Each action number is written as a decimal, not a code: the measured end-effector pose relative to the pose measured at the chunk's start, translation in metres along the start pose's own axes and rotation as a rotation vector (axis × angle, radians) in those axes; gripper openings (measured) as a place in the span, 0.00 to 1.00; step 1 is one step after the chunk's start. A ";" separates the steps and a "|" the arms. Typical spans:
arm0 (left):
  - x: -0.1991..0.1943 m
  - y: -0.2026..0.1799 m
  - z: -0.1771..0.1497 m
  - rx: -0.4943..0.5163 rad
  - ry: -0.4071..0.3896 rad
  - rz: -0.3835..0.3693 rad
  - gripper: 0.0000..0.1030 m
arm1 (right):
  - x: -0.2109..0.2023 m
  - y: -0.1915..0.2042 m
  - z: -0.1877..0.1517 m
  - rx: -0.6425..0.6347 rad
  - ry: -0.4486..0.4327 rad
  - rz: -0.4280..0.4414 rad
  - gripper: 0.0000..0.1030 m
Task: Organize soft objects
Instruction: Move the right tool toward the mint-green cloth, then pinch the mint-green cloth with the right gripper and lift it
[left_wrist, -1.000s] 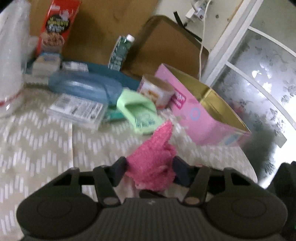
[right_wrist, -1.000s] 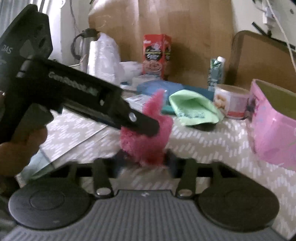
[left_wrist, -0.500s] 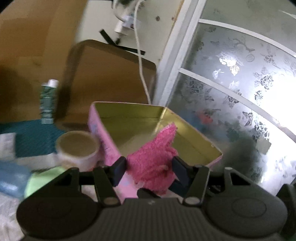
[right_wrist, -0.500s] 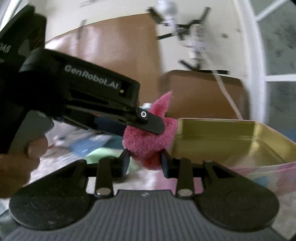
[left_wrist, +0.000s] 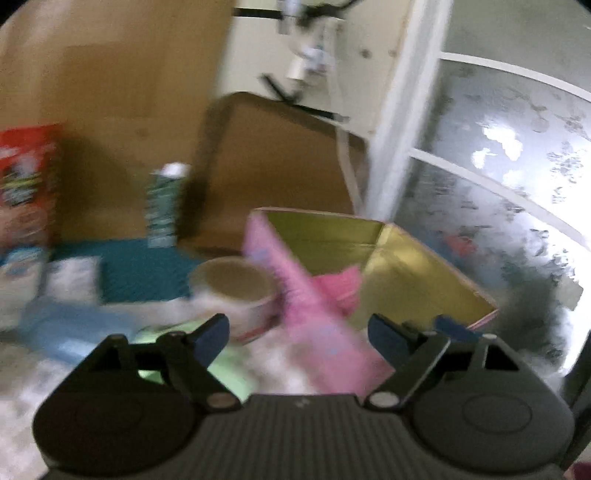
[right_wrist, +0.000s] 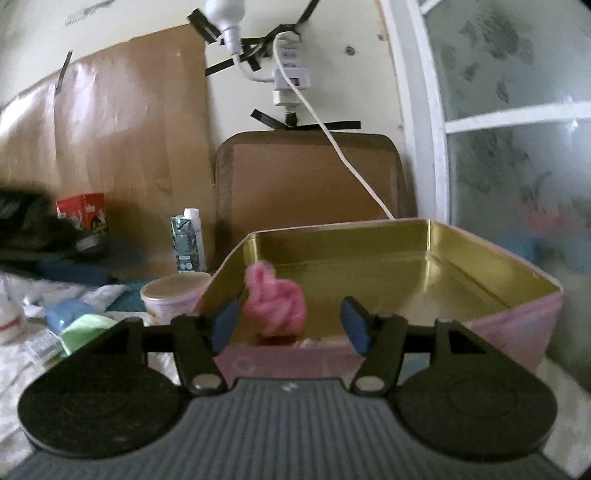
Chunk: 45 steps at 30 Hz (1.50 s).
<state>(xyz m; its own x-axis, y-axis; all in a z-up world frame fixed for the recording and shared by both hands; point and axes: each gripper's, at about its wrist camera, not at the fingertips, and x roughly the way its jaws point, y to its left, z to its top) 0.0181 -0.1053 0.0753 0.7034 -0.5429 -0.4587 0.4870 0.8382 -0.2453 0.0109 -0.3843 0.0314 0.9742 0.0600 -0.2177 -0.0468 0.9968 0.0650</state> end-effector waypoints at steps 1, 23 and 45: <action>-0.007 0.013 -0.005 -0.012 0.001 0.027 0.83 | -0.003 0.001 -0.001 0.010 -0.008 0.004 0.62; -0.072 0.151 -0.069 -0.215 -0.053 0.287 0.83 | 0.049 0.167 -0.024 -0.404 0.208 0.311 0.32; -0.089 0.145 -0.079 -0.329 0.007 0.088 0.83 | -0.028 0.164 -0.032 -0.347 0.230 0.510 0.94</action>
<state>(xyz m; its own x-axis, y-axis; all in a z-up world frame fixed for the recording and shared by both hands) -0.0150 0.0689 0.0127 0.7313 -0.4679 -0.4962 0.2301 0.8541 -0.4663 -0.0308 -0.2208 0.0170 0.7404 0.5010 -0.4480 -0.5965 0.7970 -0.0945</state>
